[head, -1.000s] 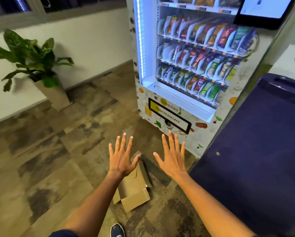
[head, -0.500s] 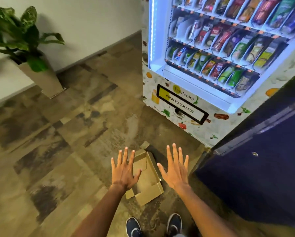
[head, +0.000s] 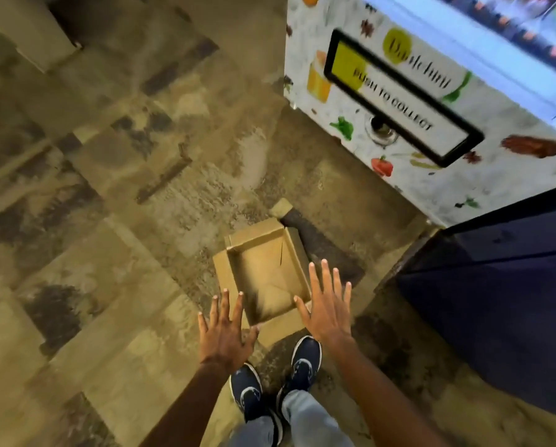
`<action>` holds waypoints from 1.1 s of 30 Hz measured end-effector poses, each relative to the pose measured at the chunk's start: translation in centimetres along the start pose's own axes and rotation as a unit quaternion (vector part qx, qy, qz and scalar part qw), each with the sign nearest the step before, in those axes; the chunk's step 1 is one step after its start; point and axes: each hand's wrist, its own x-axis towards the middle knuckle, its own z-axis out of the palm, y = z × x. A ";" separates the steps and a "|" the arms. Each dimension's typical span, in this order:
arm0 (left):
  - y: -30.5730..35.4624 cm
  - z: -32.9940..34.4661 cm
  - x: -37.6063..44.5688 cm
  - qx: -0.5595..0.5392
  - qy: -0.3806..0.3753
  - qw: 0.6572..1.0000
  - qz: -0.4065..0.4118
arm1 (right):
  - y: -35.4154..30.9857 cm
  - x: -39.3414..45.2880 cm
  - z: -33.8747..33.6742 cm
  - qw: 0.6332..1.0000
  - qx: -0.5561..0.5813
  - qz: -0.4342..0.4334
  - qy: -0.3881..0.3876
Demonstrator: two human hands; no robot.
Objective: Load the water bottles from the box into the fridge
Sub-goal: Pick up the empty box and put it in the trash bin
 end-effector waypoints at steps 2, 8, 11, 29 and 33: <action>-0.4 3.5 2.9 0.006 -0.015 1.000 -0.006 | 0.8 2.5 4.2 1.000 -0.006 -0.007 -0.010; -1.6 12.8 11.7 -0.005 -0.021 0.999 -0.036 | 3.4 8.9 15.8 0.999 -0.014 -0.008 -0.045; -1.7 16.8 15.6 -0.022 -0.020 0.998 -0.057 | 4.4 11.6 20.0 0.999 -0.014 0.007 -0.049; -3.0 22.8 23.3 -0.309 -0.062 0.913 -0.258 | 7.0 14.9 27.9 0.948 0.170 0.218 -0.157; -3.9 20.0 20.8 -0.301 -0.056 0.923 -0.232 | 6.4 12.7 25.2 0.948 0.189 0.217 -0.134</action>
